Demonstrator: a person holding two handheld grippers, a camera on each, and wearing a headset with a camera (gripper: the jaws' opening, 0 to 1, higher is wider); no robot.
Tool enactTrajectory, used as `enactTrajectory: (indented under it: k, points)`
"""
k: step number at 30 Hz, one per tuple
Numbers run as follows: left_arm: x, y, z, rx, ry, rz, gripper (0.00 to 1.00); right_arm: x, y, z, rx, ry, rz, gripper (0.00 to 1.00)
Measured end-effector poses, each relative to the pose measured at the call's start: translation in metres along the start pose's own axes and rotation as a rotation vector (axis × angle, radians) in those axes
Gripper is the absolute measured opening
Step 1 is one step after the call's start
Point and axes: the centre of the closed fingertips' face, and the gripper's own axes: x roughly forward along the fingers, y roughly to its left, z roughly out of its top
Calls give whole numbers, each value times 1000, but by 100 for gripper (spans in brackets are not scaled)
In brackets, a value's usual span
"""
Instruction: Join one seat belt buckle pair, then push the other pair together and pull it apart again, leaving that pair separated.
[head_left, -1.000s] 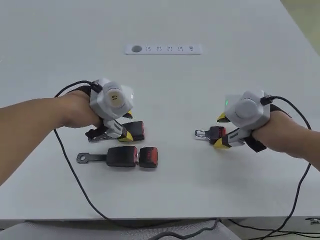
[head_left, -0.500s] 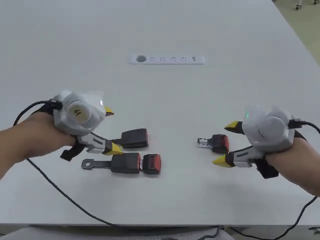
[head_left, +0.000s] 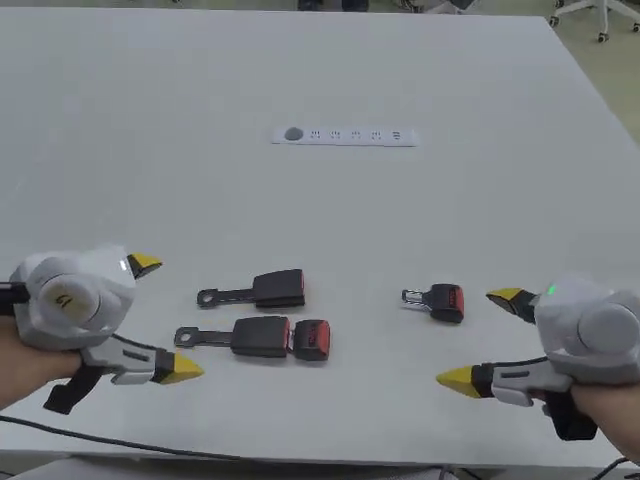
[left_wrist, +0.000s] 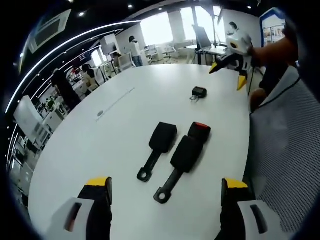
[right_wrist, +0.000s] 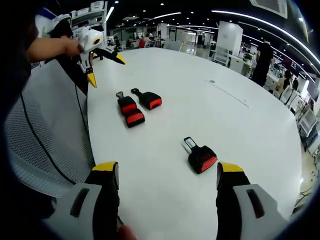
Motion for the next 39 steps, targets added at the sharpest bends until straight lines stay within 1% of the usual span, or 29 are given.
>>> enactTrajectory:
  k: [1,3,4,6,9,11,12,13,14,18,20,23,25,26,29,32,36,39]
  points:
    - [-2,-2,-5,-9,7,-1,95,-4,2,2,12,-8,-5,83]
    - [-3,-4,-8,-16,16,9,98,-8,4,2,9,-6,-18,87]
    - [-5,-4,-12,-24,16,12,98,-9,5,2,0,-6,-23,88]
    - [-8,-5,-13,-60,8,15,100,-11,7,2,6,-7,-22,90]
    - [-12,-2,-14,-94,-7,38,100,-16,14,8,15,-19,-26,94]
    - [-12,3,-16,-107,-16,64,100,-14,14,7,20,-25,-32,99]
    - [-12,8,-20,-119,-19,73,100,-14,14,8,19,-28,-39,99]
    - [-12,9,-21,-123,-18,74,100,-15,14,9,17,-29,-42,100]
    - [-13,6,-19,-122,-19,73,100,-16,15,10,26,-31,-43,100]
    - [-14,5,-19,-120,-27,74,100,-16,14,9,33,-35,-49,100]
    - [-14,4,-19,-124,-30,74,100,-16,9,7,34,-35,-60,100]
    - [-15,4,-21,-133,-32,73,100,-18,3,9,52,-44,-73,100]
    - [-14,1,-21,-138,-30,69,100,-19,0,10,60,-44,-91,100]
    - [-14,0,-23,-141,-28,69,100,-20,0,11,63,-46,-90,100]
    - [-15,0,-22,-163,-38,75,100,-17,-2,8,70,-48,-87,99]
    - [-15,0,-21,-166,-40,77,100,-17,0,7,77,-45,-87,99]
    - [-16,3,-21,-172,-44,84,100,-17,1,4,90,-43,-90,99]
    - [-16,5,-20,-185,-51,90,100,-18,3,6,101,-47,-88,99]
